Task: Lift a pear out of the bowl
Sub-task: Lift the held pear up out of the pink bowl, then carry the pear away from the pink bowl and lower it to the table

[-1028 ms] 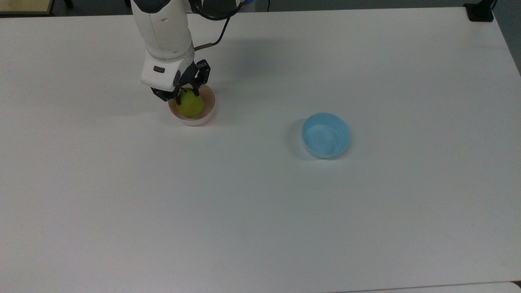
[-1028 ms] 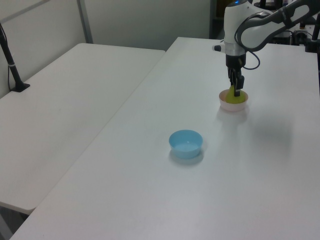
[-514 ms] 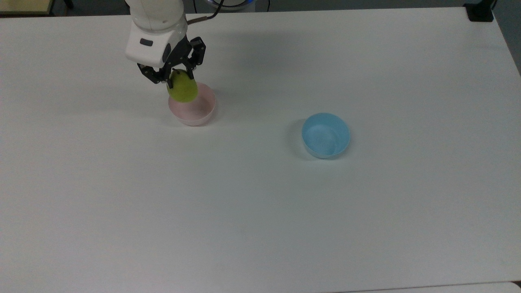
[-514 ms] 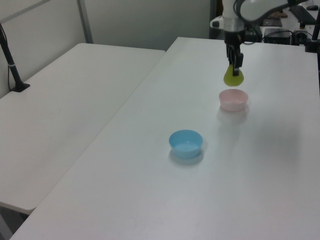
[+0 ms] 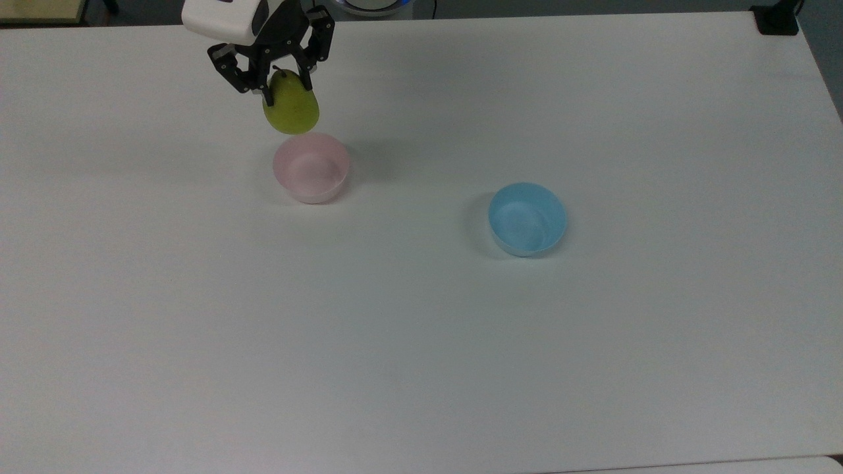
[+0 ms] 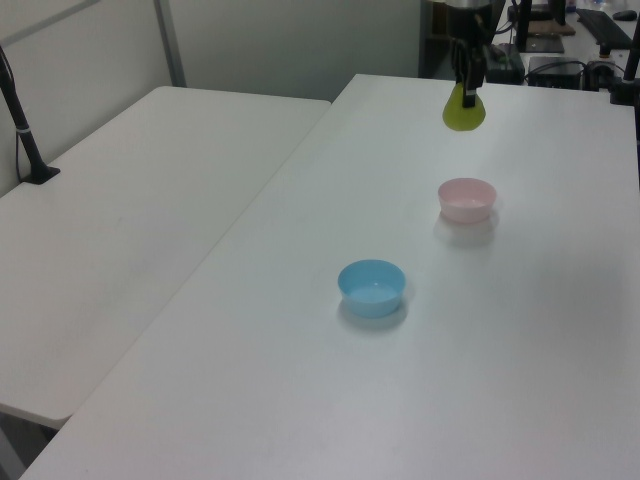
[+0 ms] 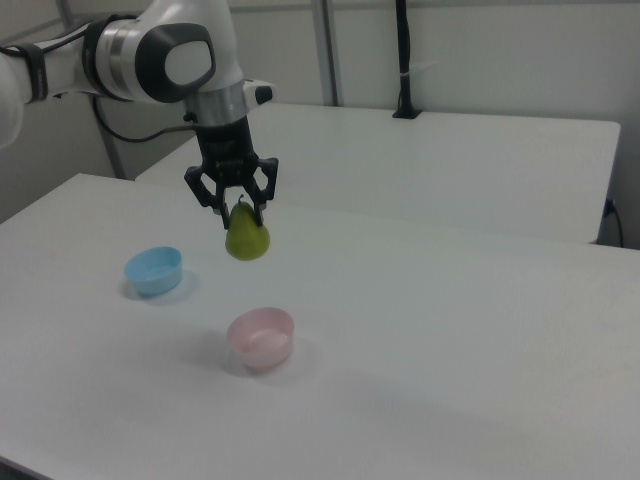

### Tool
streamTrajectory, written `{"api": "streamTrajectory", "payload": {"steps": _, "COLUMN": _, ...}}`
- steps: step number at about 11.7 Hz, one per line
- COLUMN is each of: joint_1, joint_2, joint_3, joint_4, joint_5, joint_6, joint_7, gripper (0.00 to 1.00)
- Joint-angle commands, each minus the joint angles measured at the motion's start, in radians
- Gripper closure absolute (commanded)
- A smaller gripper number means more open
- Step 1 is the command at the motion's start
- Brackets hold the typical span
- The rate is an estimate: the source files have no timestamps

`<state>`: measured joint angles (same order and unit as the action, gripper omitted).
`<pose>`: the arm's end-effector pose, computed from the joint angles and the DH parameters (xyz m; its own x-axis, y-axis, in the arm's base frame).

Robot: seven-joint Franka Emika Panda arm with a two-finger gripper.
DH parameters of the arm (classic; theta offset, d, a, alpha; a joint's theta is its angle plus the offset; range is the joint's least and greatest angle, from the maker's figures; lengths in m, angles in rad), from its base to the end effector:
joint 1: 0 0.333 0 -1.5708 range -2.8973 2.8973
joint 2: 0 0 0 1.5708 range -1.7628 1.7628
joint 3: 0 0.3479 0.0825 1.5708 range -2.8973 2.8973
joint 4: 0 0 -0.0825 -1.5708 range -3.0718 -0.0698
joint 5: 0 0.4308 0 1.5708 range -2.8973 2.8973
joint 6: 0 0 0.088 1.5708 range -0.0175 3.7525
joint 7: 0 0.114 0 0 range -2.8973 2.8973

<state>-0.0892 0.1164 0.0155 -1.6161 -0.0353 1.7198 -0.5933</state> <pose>0.6453 -0.0517 0.5660 0.8651 0.5007 -0.0291 0.5013 -0.8650 0.0202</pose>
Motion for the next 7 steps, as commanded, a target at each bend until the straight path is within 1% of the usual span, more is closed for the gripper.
{"api": "streamTrajectory", "payload": {"steps": 1, "joint_1": -0.039, "joint_2": 0.06, "joint_3": -0.005, "joint_4": 0.083, "joint_5": 0.005, "joint_6": -0.016, "joint_7": 0.012, "gripper": 1.0}}
{"api": "streamTrajectory", "payload": {"steps": 2, "joint_1": -0.05, "joint_2": 0.101, "joint_3": -0.006, "joint_4": 0.141, "joint_5": 0.002, "joint_6": -0.017, "joint_7": 0.009, "gripper": 1.0}}
{"api": "streamTrajectory", "payload": {"steps": 4, "joint_1": -0.064, "joint_2": 0.178, "joint_3": -0.017, "joint_4": 0.217, "joint_5": -0.003, "joint_6": -0.016, "joint_7": 0.007, "gripper": 1.0}}
{"api": "streamTrajectory", "payload": {"steps": 7, "joint_1": -0.151, "joint_2": 0.308, "joint_3": -0.017, "joint_4": 0.332, "joint_5": -0.005, "joint_6": 0.003, "joint_7": -0.014, "gripper": 1.0}}
